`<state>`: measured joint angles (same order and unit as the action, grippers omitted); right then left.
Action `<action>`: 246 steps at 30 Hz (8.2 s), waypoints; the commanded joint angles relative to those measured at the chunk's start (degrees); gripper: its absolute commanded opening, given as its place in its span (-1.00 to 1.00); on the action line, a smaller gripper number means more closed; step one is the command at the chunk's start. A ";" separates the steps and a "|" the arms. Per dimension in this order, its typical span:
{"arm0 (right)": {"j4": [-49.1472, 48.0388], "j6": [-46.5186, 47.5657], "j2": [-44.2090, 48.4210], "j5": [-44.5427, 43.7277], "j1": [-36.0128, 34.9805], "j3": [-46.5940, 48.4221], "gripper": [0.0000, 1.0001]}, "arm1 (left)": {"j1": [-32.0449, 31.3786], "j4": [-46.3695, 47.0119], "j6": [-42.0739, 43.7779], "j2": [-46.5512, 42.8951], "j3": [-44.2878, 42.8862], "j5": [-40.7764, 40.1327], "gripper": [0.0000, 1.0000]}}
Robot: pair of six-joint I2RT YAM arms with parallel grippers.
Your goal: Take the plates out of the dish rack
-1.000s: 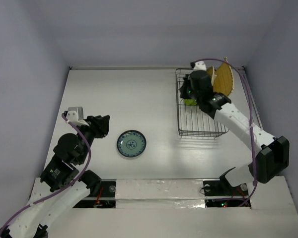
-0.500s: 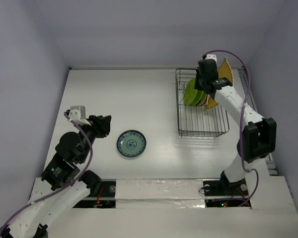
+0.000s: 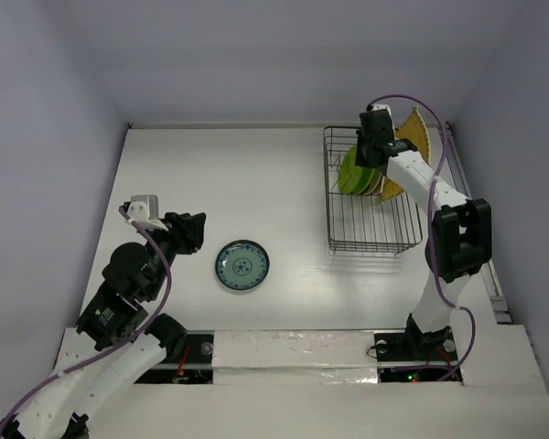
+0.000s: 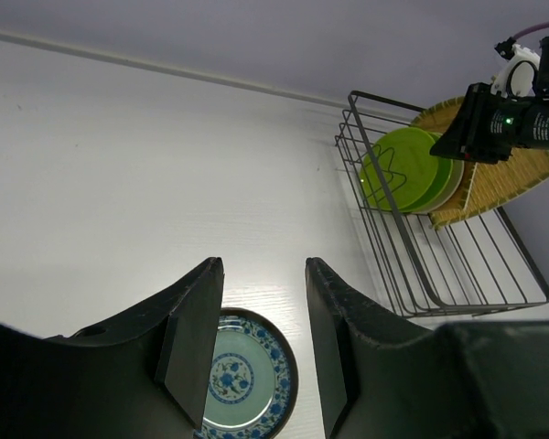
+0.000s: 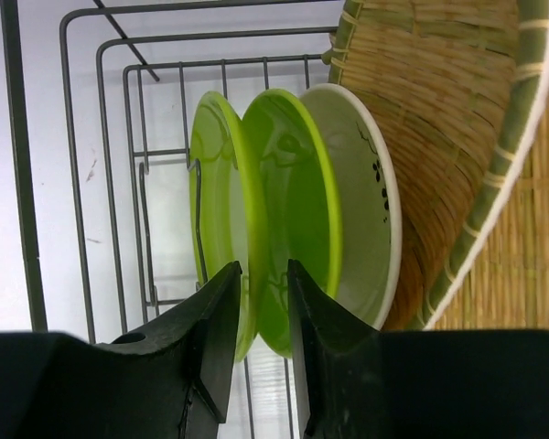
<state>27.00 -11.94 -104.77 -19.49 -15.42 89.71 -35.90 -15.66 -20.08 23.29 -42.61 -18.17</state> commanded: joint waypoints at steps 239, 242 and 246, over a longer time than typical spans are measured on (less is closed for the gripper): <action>13.25 2.01 6.62 -19.45 0.39 11.97 0.10 | 7.69 5.64 0.92 -1.05 1.57 11.14 -0.29; 12.81 2.54 3.88 -17.43 2.67 14.79 0.10 | 7.69 5.29 1.09 -1.66 1.48 10.35 -0.29; 13.51 3.68 -0.16 -14.20 3.82 18.47 0.10 | 7.69 5.55 1.09 -1.93 1.57 10.26 -0.28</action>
<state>39.40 -10.17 -103.13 -36.16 -12.12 104.12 -28.38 -12.93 -19.81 21.89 -41.58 -7.99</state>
